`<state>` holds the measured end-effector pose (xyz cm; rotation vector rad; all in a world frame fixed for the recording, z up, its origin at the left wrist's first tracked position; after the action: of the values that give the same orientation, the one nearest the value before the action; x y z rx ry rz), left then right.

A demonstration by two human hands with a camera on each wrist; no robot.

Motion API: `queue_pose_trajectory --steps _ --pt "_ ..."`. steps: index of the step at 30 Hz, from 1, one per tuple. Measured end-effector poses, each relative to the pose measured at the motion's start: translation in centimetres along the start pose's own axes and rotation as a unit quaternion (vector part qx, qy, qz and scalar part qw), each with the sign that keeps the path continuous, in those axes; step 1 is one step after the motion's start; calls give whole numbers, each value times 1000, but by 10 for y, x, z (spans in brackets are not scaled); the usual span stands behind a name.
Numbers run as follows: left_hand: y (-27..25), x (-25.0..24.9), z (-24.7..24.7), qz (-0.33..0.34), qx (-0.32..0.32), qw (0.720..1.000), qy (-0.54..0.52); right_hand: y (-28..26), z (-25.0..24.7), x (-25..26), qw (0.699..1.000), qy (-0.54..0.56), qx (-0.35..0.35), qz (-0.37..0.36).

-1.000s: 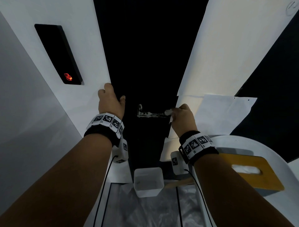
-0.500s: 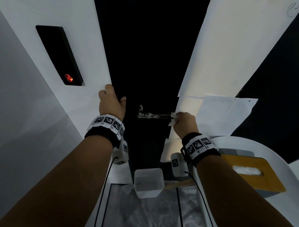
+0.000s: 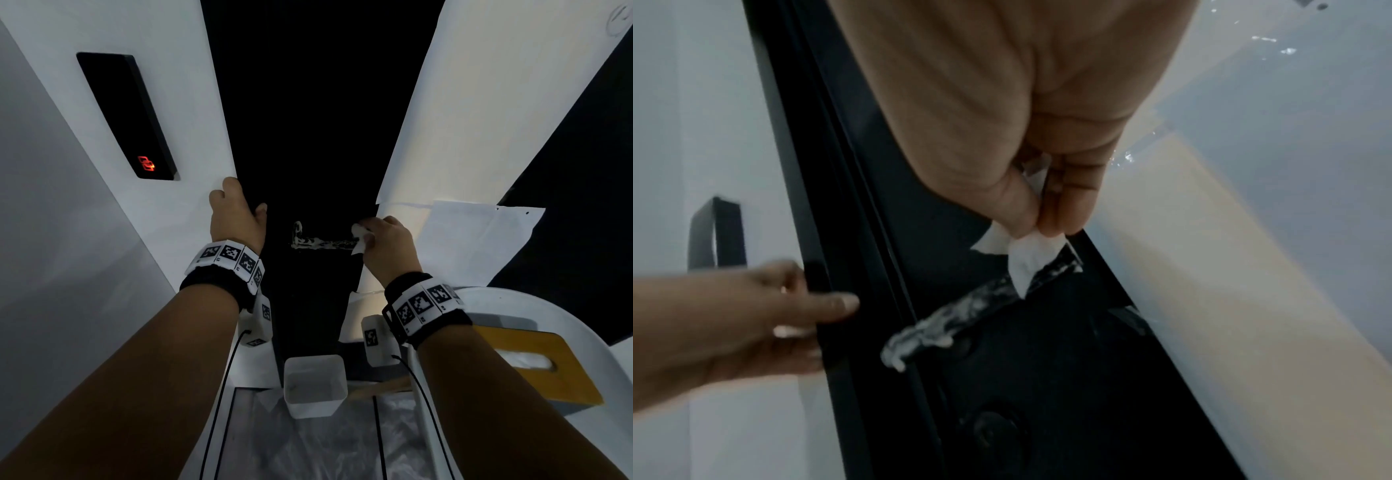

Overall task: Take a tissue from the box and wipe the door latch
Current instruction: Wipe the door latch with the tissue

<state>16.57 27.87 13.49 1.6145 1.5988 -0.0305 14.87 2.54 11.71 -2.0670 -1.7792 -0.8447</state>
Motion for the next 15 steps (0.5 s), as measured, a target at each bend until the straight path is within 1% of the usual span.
queue_pose_trajectory --steps 2,4,6,8,11,13,15 --pt "1 0 0 0 1 1000 -3 0 9 4 1000 -22 7 -20" --pt "1 1 0 -1 2 1000 -3 -2 20 -2 997 -64 30 -13" --pt "0 1 1 0 1 1000 -3 -3 27 -5 996 -84 33 -4" --pt "0 1 1 3 0 1000 -2 -4 30 1 997 -71 26 -15" --pt "0 0 0 4 -1 1000 0 -3 38 14 994 -82 47 -47" --pt "0 0 0 4 2 1000 0 -4 38 14 995 -64 51 -48" --pt "1 0 -1 3 2 1000 3 -3 24 6 999 -27 15 -26"
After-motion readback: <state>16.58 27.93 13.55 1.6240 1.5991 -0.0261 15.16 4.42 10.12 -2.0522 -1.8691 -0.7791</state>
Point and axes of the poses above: each hand's wrist, its own y-axis towards the middle knuckle, its own z-axis out of the palm, x = y × z, the point moved 7 cm from there along y, towards the middle knuckle, and after that the axes turned 14 degrees about z, right-handed, at the moved point
